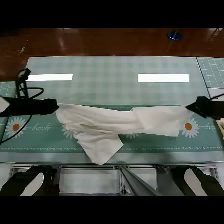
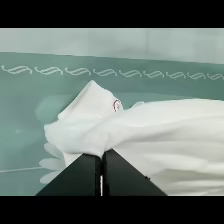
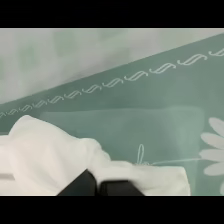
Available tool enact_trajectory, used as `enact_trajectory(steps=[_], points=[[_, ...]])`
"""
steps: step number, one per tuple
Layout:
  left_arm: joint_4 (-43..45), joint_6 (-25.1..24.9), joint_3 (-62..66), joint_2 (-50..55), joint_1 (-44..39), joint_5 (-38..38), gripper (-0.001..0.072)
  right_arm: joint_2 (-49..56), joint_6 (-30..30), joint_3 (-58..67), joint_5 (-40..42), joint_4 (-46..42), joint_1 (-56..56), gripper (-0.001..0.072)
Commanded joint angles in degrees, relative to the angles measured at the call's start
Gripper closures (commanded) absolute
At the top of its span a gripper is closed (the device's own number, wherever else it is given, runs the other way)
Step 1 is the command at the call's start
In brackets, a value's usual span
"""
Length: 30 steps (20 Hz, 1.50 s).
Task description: Fold the shirts.
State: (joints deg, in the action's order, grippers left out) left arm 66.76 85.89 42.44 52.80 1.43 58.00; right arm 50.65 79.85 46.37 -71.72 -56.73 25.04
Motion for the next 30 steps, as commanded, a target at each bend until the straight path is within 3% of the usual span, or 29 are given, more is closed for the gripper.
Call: enact_trajectory(steps=[1,2,3,4,5,6,10,12,15,17,19,25,28,29,30], points=[[-6.3,-1.4,2.1,12.7,0.0,-4.0,0.0684,16.4,-2.0,3.8,5.6,7.0,0.0,0.0689],[-7.8,-1.8,3.9,15.4,0.0,-3.9,0.0683,19.4,-2.2,5.8,5.5,8.8,0.0,0.0665],[-8.5,-1.8,6.3,17.7,0.1,-3.2,0.0679,22.1,-3.8,8.1,5.3,10.7,0.0,0.0546],[-8.6,-1.8,9.3,19.4,0.4,-1.7,0.0584,23.8,-4.8,10.6,3.6,11.8,0.0,0.0376],[-8.5,-1.9,13.0,20.8,1.1,1.0,0.0322,25.0,-4.7,13.9,1.1,11.8,0.2,0.0298],[-8.1,-1.8,16.8,21.7,2.3,4.3,0.0203,25.2,-4.7,17.5,-1.3,11.4,1.0,0.0298],[-5.3,-1.8,27.1,20.9,13.9,14.3,0.0202,20.7,-4.7,24.2,-10.2,1.4,9.8,0.0299],[-9.1,-1.9,23.2,19.1,20.3,17.7,0.0202,15.1,-1.2,17.5,-6.3,-2.8,15.7,0.0301],[-21.8,-11.0,8.5,18.1,22.8,22.0,0.0202,8.7,-0.8,0.4,-1.1,0.0,19.3,0.0302],[-28.6,-17.9,0.3,18.3,21.7,20.6,0.0202,7.8,-1.9,-7.2,-0.8,1.0,19.3,0.0304],[-32.5,-21.3,-3.8,18.9,20.2,18.0,0.0202,7.8,-3.4,-10.8,-1.2,0.3,19.3,0.0304],[-32.3,-20.1,-4.1,22.0,11.6,7.8,0.0202,7.8,-3.5,-12.3,-4.4,-6.7,19.3,0.0292],[-32.3,-20.1,-3.9,23.2,8.9,6.5,0.0204,8.7,-3.5,-12.3,-5.2,-9.1,19.4,0.0292],[-32.3,-20.1,-3.6,23.5,8.6,6.5,0.026,9.6,-3.6,-12.3,-5.9,-9.4,19.4,0.0292],[-32.3,-20.2,-3.5,23.6,8.5,6.5,0.0525,10.8,-3.7,-12.3,-6.4,-9.1,19.4,0.0292]])
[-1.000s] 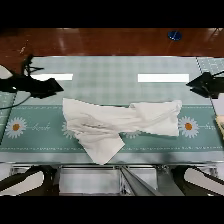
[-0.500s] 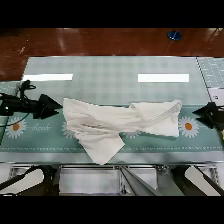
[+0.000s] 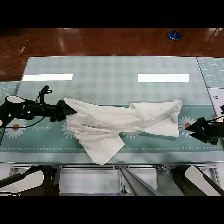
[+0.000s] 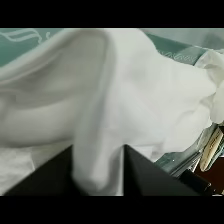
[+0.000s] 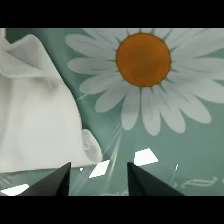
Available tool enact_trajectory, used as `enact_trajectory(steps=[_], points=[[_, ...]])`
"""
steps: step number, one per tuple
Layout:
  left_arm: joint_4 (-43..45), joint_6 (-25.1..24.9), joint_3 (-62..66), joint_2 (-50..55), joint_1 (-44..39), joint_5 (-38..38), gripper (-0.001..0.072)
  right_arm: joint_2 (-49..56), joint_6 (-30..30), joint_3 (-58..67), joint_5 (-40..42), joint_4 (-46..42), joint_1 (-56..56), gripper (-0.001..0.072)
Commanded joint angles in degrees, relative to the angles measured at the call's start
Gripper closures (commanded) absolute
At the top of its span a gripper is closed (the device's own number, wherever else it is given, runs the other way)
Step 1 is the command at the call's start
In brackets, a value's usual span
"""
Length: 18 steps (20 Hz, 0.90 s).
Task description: Fold the shirts.
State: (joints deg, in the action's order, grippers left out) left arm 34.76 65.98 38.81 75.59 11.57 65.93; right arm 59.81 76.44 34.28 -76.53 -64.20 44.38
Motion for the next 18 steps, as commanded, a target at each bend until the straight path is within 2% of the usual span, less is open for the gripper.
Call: enact_trajectory(steps=[1,4,8,12,13,16,18], points=[[-0.3,-0.7,0.5,0.8,-1.5,-1.5,0.0679,2.7,-0.3,-0.3,-1.9,-0.5,0.1,0.0293],[-0.3,-0.8,1.5,0.8,-1.5,-1.4,0.0684,6.4,-0.4,-0.3,-2.3,1.4,-2.3,0.0295],[-0.3,-0.8,1.9,0.8,-1.5,-1.4,0.0684,11.0,-0.5,-0.2,3.7,7.8,-8.9,0.0296],[0.0,-1.4,1.9,0.8,-1.5,-1.4,0.0684,16.3,1.2,-0.2,7.5,9.6,-16.0,0.0318],[-0.1,-1.4,1.9,0.8,-1.5,-1.4,0.0684,16.9,0.8,-0.1,8.1,11.2,-17.6,0.039],[-0.3,-1.4,2.4,0.7,-1.5,-1.1,0.0684,16.9,-1.9,1.0,8.7,15.8,-21.0,0.0689],[-0.4,-1.2,5.0,0.2,-1.3,0.9,0.0684,16.1,-4.3,4.3,5.5,19.7,-23.3,0.069]])
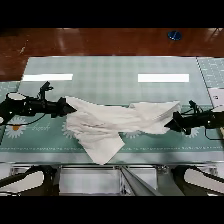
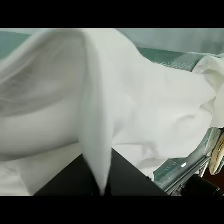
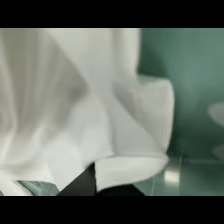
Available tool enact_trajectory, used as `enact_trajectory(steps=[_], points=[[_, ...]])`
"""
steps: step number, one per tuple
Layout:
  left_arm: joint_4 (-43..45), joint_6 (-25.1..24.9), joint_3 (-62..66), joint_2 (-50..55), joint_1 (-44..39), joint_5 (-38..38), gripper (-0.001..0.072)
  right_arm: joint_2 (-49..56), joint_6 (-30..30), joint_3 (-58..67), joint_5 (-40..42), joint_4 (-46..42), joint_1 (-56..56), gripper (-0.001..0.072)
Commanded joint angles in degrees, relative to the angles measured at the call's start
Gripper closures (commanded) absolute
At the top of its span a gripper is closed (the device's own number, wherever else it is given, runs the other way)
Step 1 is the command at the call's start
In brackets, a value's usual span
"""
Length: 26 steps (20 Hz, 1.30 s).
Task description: Fold the shirts.
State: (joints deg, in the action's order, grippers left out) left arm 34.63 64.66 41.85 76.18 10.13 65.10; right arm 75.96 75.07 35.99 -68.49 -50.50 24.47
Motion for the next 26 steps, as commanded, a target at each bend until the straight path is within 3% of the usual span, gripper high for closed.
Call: enact_trajectory(steps=[1,6,8,13,18,23,26], points=[[-0.9,0.1,4.5,-1.0,0.5,3.4,0.0684,-1.6,-3.3,5.6,-3.8,7.4,-4.3,0.069],[-14.3,1.1,25.7,-10.9,3.2,7.9,0.0684,-14.4,-1.2,31.6,-7.1,11.8,-5.7,0.0691],[-13.0,1.2,35.6,-16.4,3.2,5.7,0.0684,-18.6,-0.3,43.3,-7.5,11.8,-5.6,0.0691],[4.7,9.5,57.7,-27.3,9.0,2.8,0.0684,-27.9,3.0,66.4,-6.9,5.8,-5.6,0.0691],[21.7,11.7,66.5,-38.5,12.5,3.0,0.0684,-39.5,7.6,69.9,-7.3,-8.7,-5.6,0.0691],[38.9,15.2,65.6,-46.6,-1.0,5.6,0.0684,-46.7,11.3,69.9,-17.5,-15.7,-5.7,0.0691],[41.7,16.5,62.6,-46.6,-8.7,7.8,0.0684,-46.8,12.3,68.9,-22.1,-15.3,-5.6,0.0691]])
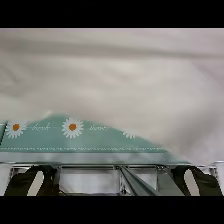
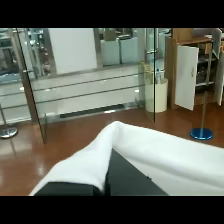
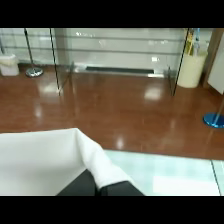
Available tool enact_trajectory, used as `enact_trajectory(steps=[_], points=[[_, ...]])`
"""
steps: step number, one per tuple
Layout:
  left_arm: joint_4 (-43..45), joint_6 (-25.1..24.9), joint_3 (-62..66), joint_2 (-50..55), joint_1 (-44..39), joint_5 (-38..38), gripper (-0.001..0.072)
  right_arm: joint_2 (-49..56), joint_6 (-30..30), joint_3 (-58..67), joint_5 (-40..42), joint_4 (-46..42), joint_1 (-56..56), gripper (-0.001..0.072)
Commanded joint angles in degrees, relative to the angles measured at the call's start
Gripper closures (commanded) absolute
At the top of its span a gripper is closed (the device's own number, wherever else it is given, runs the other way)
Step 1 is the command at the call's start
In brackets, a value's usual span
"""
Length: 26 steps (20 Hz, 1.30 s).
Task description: Fold the shirts.
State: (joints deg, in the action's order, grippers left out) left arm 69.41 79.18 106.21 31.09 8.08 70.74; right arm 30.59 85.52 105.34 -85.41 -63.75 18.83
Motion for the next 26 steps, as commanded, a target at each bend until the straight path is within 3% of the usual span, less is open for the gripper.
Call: enact_trajectory(steps=[1,6,9,12,16,18,21,22,23,24,25,26], points=[[6.9,2.0,-4.5,-1.2,-8.1,2.2,0.0684,-1.5,1.9,-2.2,-5.7,-1.4,0.0,0.0691],[6.9,2.6,-24.8,3.2,-8.8,1.0,0.0684,-1.5,0.8,-21.5,-4.1,5.5,0.0,0.0691],[5.8,2.6,-35.9,10.1,-8.8,-3.5,0.0684,0.6,-2.1,-36.6,4.9,5.9,0.0,0.0691],[3.6,2.6,-40.0,21.0,-8.8,-9.6,0.0684,10.1,-6.2,-44.4,12.7,8.4,0.0,0.069],[-2.0,2.6,-38.8,37.2,-8.8,-22.5,0.0684,29.6,-13.2,-43.7,23.3,17.3,0.0,0.069],[-6.3,2.7,-36.5,44.1,-8.8,-28.4,0.0684,40.1,-13.9,-40.6,27.4,22.7,0.0,0.069],[-13.1,7.6,-30.6,54.5,-8.8,-29.6,0.0681,54.1,-13.8,-33.2,29.5,29.7,-0.1,0.069],[-15.3,8.9,-28.9,57.4,-8.8,-29.1,0.0649,58.0,-13.8,-30.5,29.3,31.5,-0.1,0.0682],[-16.6,9.8,-27.1,59.5,-8.7,-27.9,0.0523,61.0,-13.6,-27.8,28.6,32.0,-0.1,0.0534],[-17.2,10.7,-24.9,61.4,-8.2,-25.3,0.032,62.8,-12.6,-25.7,27.2,31.9,0.2,0.0308],[-17.1,10.7,-22.6,62.5,-7.2,-21.6,0.02,63.9,-12.4,-23.6,24.9,31.8,1.1,0.0296],[-16.5,10.4,-20.0,63.2,-5.4,-16.4,0.0201,63.9,-12.4,-21.9,22.2,31.0,2.4,0.0296]])
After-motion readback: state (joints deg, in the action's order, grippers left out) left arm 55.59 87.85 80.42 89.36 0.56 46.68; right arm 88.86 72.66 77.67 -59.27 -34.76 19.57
